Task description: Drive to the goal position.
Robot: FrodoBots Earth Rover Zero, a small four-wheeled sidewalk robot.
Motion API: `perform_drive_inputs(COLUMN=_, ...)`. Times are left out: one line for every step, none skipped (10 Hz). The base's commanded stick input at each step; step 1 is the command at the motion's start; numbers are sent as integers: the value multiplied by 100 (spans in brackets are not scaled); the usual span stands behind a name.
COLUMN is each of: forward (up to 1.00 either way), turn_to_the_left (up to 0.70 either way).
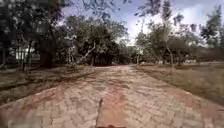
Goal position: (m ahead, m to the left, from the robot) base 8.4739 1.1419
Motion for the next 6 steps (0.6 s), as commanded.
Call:
perform_drive_inputs(forward=85, turn_to_the_left=0)
perform_drive_inputs(forward=85, turn_to_the_left=0)
perform_drive_inputs(forward=85, turn_to_the_left=0)
perform_drive_inputs(forward=85, turn_to_the_left=0)
perform_drive_inputs(forward=85, turn_to_the_left=0)
perform_drive_inputs(forward=85, turn_to_the_left=0)
